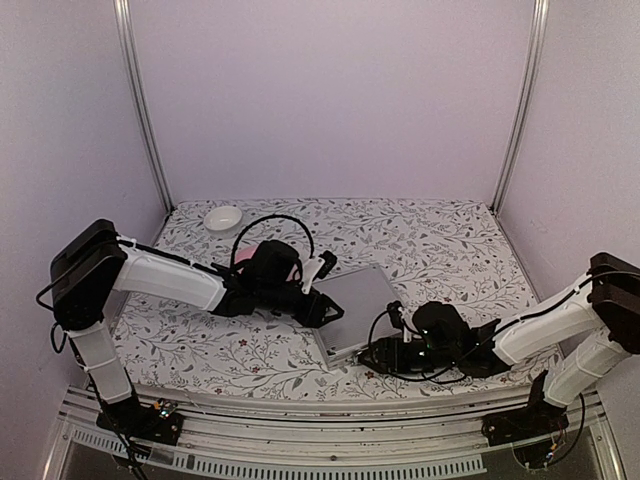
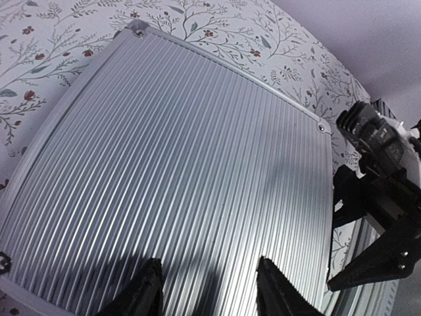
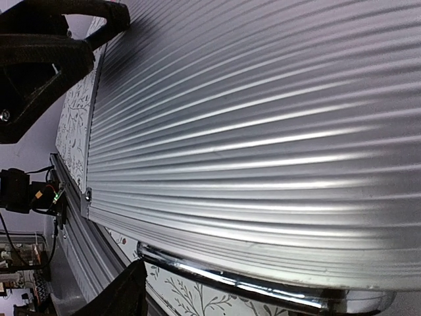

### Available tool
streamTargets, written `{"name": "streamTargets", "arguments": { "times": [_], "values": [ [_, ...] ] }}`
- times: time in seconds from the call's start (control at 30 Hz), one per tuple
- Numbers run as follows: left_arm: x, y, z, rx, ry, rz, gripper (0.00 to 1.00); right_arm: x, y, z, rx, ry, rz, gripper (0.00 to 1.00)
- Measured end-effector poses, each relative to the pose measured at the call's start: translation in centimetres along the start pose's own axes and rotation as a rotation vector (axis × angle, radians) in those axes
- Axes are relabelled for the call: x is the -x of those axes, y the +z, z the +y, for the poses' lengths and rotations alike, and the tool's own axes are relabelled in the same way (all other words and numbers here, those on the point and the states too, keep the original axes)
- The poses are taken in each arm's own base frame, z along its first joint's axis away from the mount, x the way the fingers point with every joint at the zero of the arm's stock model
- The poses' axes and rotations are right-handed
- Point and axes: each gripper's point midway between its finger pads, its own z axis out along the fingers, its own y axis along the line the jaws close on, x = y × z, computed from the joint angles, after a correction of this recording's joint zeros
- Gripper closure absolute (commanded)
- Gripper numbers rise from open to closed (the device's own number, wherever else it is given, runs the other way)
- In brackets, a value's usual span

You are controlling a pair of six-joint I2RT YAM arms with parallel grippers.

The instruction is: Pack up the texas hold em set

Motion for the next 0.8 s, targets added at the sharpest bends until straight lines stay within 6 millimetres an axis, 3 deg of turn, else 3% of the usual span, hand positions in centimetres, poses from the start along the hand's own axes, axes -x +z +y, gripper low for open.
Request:
{"name": "streamTargets", "arguments": {
  "times": [0.8],
  "values": [
    [-0.1,-0.1,0.0,0.002,-0.004,0.001,0.52,1.9,-2.0,2.5,0.057,0.089,-0.056,0.29]
  ]
}}
